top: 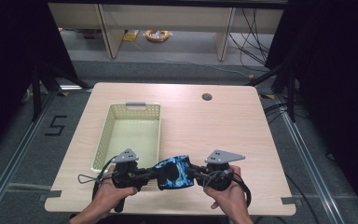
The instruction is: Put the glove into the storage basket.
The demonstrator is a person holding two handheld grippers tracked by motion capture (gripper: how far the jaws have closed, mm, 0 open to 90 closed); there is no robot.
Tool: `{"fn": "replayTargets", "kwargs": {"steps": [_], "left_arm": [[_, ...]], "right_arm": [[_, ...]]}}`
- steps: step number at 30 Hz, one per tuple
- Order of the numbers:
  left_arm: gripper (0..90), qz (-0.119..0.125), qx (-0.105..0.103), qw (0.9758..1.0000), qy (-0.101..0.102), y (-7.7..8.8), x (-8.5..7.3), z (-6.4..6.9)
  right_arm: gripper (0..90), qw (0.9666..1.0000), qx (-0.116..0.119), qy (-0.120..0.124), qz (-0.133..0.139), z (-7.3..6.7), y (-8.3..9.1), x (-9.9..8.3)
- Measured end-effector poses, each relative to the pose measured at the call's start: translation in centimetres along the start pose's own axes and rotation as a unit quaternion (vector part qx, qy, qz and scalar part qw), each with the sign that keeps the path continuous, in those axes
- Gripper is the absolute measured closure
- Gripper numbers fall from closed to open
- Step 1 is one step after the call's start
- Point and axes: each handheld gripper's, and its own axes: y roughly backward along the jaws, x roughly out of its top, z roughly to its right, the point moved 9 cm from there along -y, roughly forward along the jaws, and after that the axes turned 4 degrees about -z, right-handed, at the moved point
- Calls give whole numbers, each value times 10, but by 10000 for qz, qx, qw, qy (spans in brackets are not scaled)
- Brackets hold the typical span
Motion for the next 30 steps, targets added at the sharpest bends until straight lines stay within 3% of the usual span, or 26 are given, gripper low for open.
{"fn": "replayTargets", "kwargs": {"steps": [2,3,6,7,8,9,14,15,16,17,25,26,30], "left_arm": [[807,25,-13,10000,-5,4,3,-2],[807,24,-8,10000,11,5,5,-4],[807,41,-1,10000,43,9,8,-9],[807,31,14,10000,71,11,9,-10],[807,62,12,9999,91,11,10,-11],[807,52,35,10000,75,13,11,-12],[808,21,145,9999,69,18,14,-18],[807,24,162,9999,52,20,15,-20],[808,45,142,9999,57,22,15,-21],[808,54,162,9998,54,23,16,-22],[807,58,258,9996,75,37,23,-34],[807,82,267,9996,100,38,24,-36],[807,74,325,9993,173,44,25,-42]], "right_arm": [[808,9999,24,-90,-36,-3,-2,4],[808,10000,-20,79,-9,0,-3,6],[808,10000,60,-15,-45,-3,-6,12],[808,9998,3,184,-44,-1,-6,15],[808,10000,-5,2,-78,-4,-6,16],[808,9999,9,138,-48,-3,-7,19],[809,9998,1,145,-147,-7,-11,28],[808,9998,80,177,-85,-9,-13,30],[809,9992,22,384,-72,-7,-14,34],[809,9997,49,192,-138,-10,-14,34],[809,9994,116,294,-152,-16,-24,51],[809,9989,89,458,-103,-15,-25,54],[809,9990,147,418,-97,-18,-32,59]]}}
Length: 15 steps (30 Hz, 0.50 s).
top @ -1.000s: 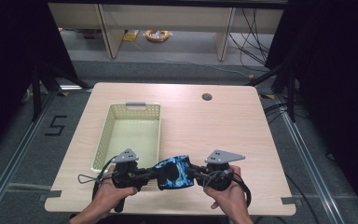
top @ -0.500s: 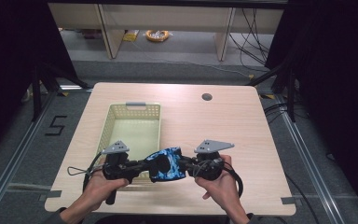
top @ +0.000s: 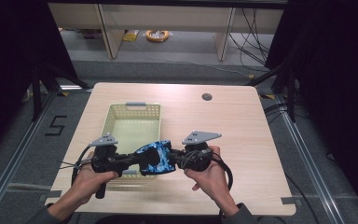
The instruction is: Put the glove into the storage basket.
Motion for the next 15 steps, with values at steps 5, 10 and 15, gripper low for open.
{"fn": "replayTargets", "kwargs": {"steps": [5,10,15], "left_arm": [[806,14,72,10000,-29,8,5,-7],[806,-8,174,9998,-12,15,8,-18],[807,-54,244,9996,97,19,9,-30]], "right_arm": [[810,9999,40,-80,-71,-4,-5,7],[810,9999,88,-41,-87,-8,-13,16],[811,9999,105,31,-117,-9,-26,22]]}}
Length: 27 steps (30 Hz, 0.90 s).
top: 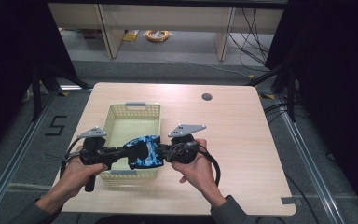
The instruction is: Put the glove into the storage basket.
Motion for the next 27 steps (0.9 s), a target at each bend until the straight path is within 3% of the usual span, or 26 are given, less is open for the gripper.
{"fn": "replayTargets", "kwargs": {"steps": [2,4,7,12,21,27], "left_arm": [[807,18,39,10000,50,1,1,-5],[807,-20,57,9999,100,3,2,-11],[807,-21,175,9997,173,4,3,-20],[806,-104,203,9994,268,5,1,-33],[806,-260,267,9983,453,1,-8,-55],[806,-466,382,9968,526,-8,-23,-65]], "right_arm": [[812,9999,35,-104,-40,-1,-4,2],[812,10000,-14,-1,-13,1,-11,7],[812,10000,1,-59,-31,2,-21,12],[812,9999,18,-111,-76,3,-36,15],[812,9993,32,-194,-332,3,-63,10],[813,9987,21,-278,-433,4,-83,0]]}}
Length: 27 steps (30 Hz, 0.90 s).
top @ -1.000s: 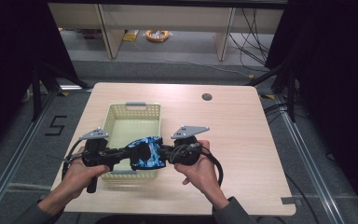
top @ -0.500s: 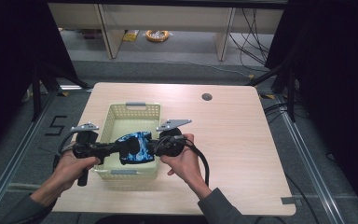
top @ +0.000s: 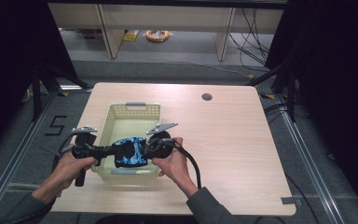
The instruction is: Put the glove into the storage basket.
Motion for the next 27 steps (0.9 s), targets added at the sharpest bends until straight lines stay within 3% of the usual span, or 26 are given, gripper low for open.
{"fn": "replayTargets", "kwargs": {"steps": [4,7,11,12,14,17,20,22,27], "left_arm": [[804,-256,97,9995,-154,-3,-9,-6],[801,-324,128,9994,-75,-7,-13,-10],[791,-435,186,9988,-117,-9,-17,-13],[788,-472,200,9986,-127,-10,-18,-13],[779,-567,223,9980,-155,-11,-22,-13],[761,-620,312,9974,-194,-13,-24,-14],[729,-599,293,9976,-196,-15,-24,-14],[677,-730,211,9969,-205,-15,-25,-12],[621,-813,266,9956,-380,-12,-23,-9]], "right_arm": [[812,9999,-14,-35,-148,2,-11,-7],[812,9997,-29,-46,-230,1,-16,-9],[813,9991,-65,-58,-418,1,-20,-12],[812,9986,-55,-168,-496,-1,-21,-14],[812,9987,-29,-24,-503,0,-25,-16],[812,9978,-102,-58,-648,0,-25,-19],[812,9981,-82,52,-613,0,-27,-20],[811,9976,-117,19,-688,0,-26,-21],[811,9974,-127,37,-714,2,-27,-23]]}}
